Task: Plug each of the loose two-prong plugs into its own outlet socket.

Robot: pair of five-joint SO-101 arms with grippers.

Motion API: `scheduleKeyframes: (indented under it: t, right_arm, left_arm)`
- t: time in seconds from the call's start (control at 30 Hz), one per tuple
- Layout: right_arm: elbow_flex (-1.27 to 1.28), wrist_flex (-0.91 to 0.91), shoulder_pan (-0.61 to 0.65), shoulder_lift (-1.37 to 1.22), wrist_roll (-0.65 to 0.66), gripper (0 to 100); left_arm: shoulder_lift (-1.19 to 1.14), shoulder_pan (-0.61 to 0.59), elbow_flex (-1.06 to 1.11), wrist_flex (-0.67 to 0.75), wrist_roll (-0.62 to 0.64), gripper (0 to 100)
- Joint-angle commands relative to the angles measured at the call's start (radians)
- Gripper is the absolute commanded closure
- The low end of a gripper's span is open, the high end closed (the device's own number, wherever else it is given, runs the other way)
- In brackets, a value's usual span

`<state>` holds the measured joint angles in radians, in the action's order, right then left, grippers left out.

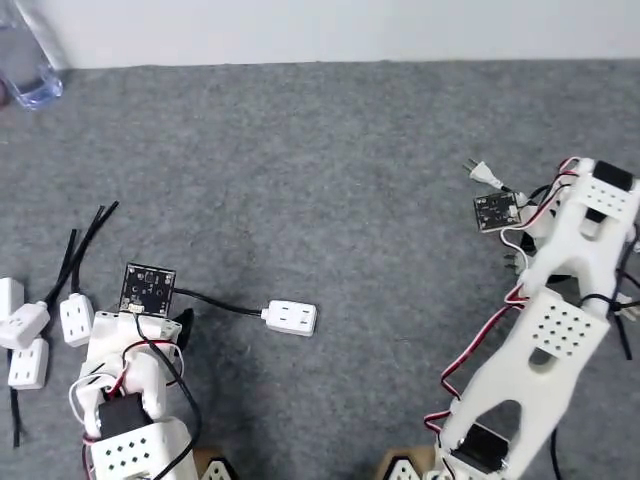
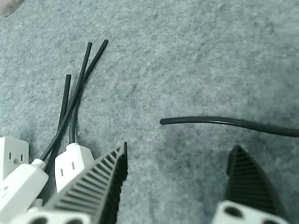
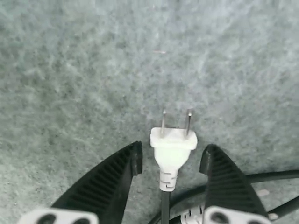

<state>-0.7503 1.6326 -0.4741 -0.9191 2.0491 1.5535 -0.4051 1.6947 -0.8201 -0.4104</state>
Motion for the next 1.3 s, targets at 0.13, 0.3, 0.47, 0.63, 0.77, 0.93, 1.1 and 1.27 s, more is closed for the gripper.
scheduleKeyframes:
  t: [0.13,0.3,0.47,0.63,0.77,0.93,1.1,1.27]
  right_arm:
    - [-0.014,0.012,0.012,-0.027,-0.005,80.5]
    - [-0.014,-0.073,-0.005,-0.110,-0.008,80.5]
    - [-0.018,-0.090,-0.012,-0.137,-0.006,80.5]
    - [-0.018,-0.087,-0.012,-0.139,-0.008,80.5]
    - [-0.012,-0.085,-0.021,-0.142,-0.008,82.8]
    - [-0.015,-0.087,-0.019,-0.170,-0.009,99.8]
    - [-0.017,-0.088,-0.016,-0.206,-0.009,99.0]
    - [-0.018,-0.077,-0.013,-0.197,-0.026,99.1]
  left_arm:
    - [-0.005,0.006,-0.005,0.031,-0.006,68]
    - [-0.005,0.006,-0.005,0.031,-0.006,68]
    - [-0.005,0.006,-0.005,0.031,-0.006,68]
    - [-0.005,0.006,-0.005,0.031,-0.006,68]
    - [-0.005,0.006,-0.005,0.031,-0.006,68]
    - [-0.005,0.006,-0.005,0.031,-0.006,68]
    - [-0.005,0.006,-0.005,0.031,-0.006,68]
    - [-0.005,0.006,-0.005,0.031,-0.006,68]
